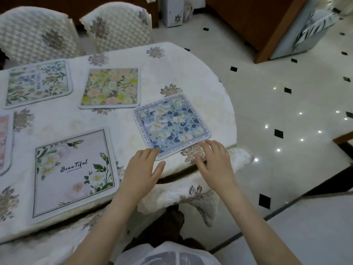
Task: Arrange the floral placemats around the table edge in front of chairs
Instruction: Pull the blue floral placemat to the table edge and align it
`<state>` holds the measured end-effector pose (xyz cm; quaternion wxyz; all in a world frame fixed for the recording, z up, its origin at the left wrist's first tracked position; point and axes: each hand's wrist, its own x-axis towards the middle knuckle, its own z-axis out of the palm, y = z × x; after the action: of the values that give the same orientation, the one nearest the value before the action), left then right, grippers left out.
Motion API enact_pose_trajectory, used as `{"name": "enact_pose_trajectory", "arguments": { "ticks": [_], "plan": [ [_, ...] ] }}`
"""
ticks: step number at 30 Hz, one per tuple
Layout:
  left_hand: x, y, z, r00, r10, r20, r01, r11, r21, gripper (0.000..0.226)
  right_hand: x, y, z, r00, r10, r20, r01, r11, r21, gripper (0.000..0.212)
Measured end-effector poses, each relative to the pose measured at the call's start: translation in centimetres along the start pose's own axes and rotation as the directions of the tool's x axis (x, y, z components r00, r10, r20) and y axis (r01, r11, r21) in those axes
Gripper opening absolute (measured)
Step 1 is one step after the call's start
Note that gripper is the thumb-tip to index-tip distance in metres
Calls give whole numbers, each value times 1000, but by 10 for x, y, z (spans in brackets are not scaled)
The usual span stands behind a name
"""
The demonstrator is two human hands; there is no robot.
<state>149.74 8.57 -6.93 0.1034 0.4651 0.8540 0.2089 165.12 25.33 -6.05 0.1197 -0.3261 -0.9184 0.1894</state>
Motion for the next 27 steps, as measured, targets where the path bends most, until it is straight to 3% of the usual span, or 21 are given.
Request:
{"name": "enact_pose_trajectory", "arguments": {
  "ticks": [8, 15, 21, 27],
  "plan": [
    [74, -24, 14, 992, -115, -49, 111, 991, -69, 44, 81, 22, 12, 994, -51, 93, 49, 999, 19, 41],
    [116, -58, 47, 963, -268, 14, 268, 959, -89, 50, 156, 45, 51, 966, -7, 259, 8, 1000, -1, 47],
    [128, -72, 83, 861, -502, 84, 509, 843, -171, 61, 195, 78, 85, 900, 143, 411, -114, 989, -94, 51],
    [133, -74, 104, 749, -661, 55, 655, 724, -215, 58, 210, 98, 101, 875, 221, 431, -131, 964, -230, 55]
  ]
}}
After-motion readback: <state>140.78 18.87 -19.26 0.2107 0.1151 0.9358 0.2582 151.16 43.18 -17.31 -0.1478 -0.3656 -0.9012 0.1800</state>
